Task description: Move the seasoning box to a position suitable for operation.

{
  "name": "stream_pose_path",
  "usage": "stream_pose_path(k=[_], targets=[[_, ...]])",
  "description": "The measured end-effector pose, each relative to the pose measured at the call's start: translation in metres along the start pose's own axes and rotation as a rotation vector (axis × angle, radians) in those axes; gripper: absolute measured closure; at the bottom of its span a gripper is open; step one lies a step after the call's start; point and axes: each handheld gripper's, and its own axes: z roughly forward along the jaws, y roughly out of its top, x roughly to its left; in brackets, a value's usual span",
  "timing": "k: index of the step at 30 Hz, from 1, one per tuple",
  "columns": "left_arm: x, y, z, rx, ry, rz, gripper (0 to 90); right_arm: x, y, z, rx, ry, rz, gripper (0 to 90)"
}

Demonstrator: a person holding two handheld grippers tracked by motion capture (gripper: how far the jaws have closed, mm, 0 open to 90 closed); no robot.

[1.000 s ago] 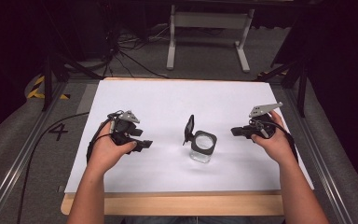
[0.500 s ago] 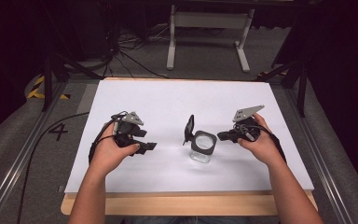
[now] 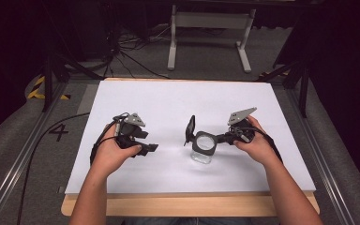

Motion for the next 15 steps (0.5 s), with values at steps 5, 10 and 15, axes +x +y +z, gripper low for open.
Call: stream_pose_path(k=[5,10,15], targets=[[0.000,0.000,0.001,0.006,-0.005,0.001,36.9,0.001,-0.001,0.000,0.015,-0.001,0.002,90.0],[0.001,0.001,0.003,0.005,-0.013,0.000,36.9,0.006,-0.003,-0.001,0.032,0.013,0.000,90.0],[0.001,0.005,0.006,-0.002,-0.021,0.000,36.9,0.016,-0.004,-0.001,0.070,0.008,-0.005,90.0]])
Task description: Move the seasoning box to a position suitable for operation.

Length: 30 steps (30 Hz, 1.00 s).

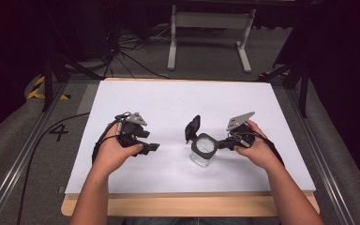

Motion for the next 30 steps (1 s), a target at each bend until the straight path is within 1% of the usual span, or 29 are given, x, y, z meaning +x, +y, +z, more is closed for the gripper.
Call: stream_pose_path(k=[1,3,4,8,9,10,12,14,15,16,17,19,20,21,22,23,27,30], targets=[[0.000,0.000,0.001,-0.006,-0.003,-0.004,36.9,0.002,-0.001,-0.001,0.005,0.007,-0.001,90.0],[0.000,0.001,0.001,-0.003,-0.004,0.002,36.9,0.004,-0.001,-0.001,0.008,0.006,0.002,90.0],[0.000,0.002,0.002,-0.002,-0.005,0.003,36.9,0.007,-0.003,-0.002,0.012,0.008,-0.002,90.0],[0.000,0.005,0.004,-0.004,-0.010,0.012,36.9,0.013,-0.004,-0.003,0.022,0.014,-0.004,90.0],[0.000,0.006,0.004,-0.004,-0.011,0.015,36.9,0.015,-0.004,-0.003,0.029,0.015,-0.006,90.0],[-0.001,0.007,0.006,-0.007,-0.017,0.008,36.9,0.019,-0.005,-0.003,0.044,0.019,-0.012,90.0],[-0.001,0.008,0.006,-0.004,-0.020,0.009,36.9,0.021,-0.005,-0.003,0.050,0.021,-0.013,90.0],[-0.001,0.009,0.007,-0.005,-0.020,0.014,36.9,0.024,-0.006,-0.003,0.060,0.027,-0.011,90.0],[0.000,0.009,0.007,-0.004,-0.021,0.023,36.9,0.025,-0.006,-0.002,0.063,0.031,-0.014,90.0],[-0.001,0.010,0.007,-0.011,-0.022,0.019,36.9,0.028,-0.006,-0.002,0.066,0.042,-0.015,90.0],[-0.001,0.011,0.007,-0.004,-0.022,0.027,36.9,0.029,-0.006,-0.002,0.069,0.047,-0.021,90.0],[-0.002,0.011,0.008,-0.006,-0.028,0.016,36.9,0.033,-0.006,-0.001,0.082,0.054,-0.026,90.0],[-0.002,0.012,0.008,-0.004,-0.028,0.019,36.9,0.035,-0.006,-0.001,0.083,0.061,-0.030,90.0],[-0.002,0.012,0.008,0.000,-0.027,0.036,36.9,0.036,-0.006,-0.001,0.085,0.057,-0.033,90.0],[-0.002,0.012,0.008,0.000,-0.027,0.036,36.9,0.036,-0.006,-0.001,0.085,0.057,-0.033,90.0],[-0.003,0.012,0.008,-0.004,-0.028,0.027,36.9,0.038,-0.005,0.000,0.092,0.066,-0.035,90.0],[-0.004,0.012,0.008,-0.005,-0.030,0.025,36.9,0.043,-0.002,0.002,0.101,0.091,-0.044,90.0],[-0.004,0.012,0.007,-0.005,-0.029,0.027,36.9,0.044,-0.001,0.003,0.107,0.086,-0.050,90.0]])
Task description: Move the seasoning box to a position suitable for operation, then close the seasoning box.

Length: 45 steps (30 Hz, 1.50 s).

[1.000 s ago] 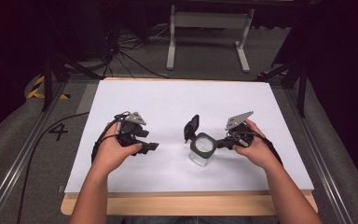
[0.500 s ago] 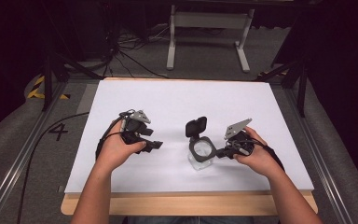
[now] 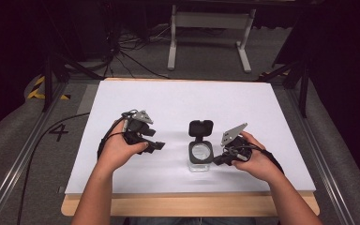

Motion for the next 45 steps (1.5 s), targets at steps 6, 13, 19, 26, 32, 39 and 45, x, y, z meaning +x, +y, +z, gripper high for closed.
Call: stream_pose_path(k=[6,13,19,26,32,39,45], targets=[[-0.002,0.002,0.001,0.010,-0.004,0.016,37.0,-0.001,-0.001,-0.001,-0.014,0.001,0.006,90.0],[-0.008,0.005,-0.002,-0.042,-0.016,0.003,45.3,-0.010,-0.004,-0.023,-0.093,-0.063,0.054,90.0],[-0.022,0.011,0.005,-0.037,-0.113,0.032,59.6,-0.018,0.001,-0.047,-0.182,-0.115,0.087,90.0],[-0.041,0.017,0.022,-0.006,-0.198,0.101,70.7,-0.023,0.020,-0.065,-0.235,-0.129,0.083,90.0],[-0.051,0.020,0.029,-0.043,-0.212,0.085,77.4,-0.027,0.031,-0.074,-0.248,-0.143,0.092,90.0],[-0.063,0.022,0.043,-0.028,-0.257,0.088,85.5,-0.030,0.042,-0.081,-0.264,-0.170,0.096,90.0],[-0.069,0.022,0.053,0.031,-0.298,0.108,87.3,-0.030,0.056,-0.086,-0.282,-0.178,0.081,90.0]])
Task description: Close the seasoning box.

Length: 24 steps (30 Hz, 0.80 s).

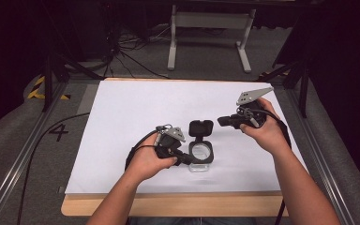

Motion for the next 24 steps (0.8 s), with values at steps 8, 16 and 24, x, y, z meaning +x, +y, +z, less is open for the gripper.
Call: stream_pose_path(k=[8,16,24], targets=[[-0.002,0.000,0.010,0.055,-0.031,0.011,87.6,0.002,0.017,0.005,-0.018,-0.004,-0.006,90.0],[0.000,-0.001,0.019,0.085,-0.040,0.012,88.2,0.003,0.028,0.013,-0.021,-0.004,0.004,90.0],[0.002,-0.001,0.022,0.074,-0.020,0.025,89.6,0.005,0.032,0.023,-0.006,0.016,0.006,90.0]])
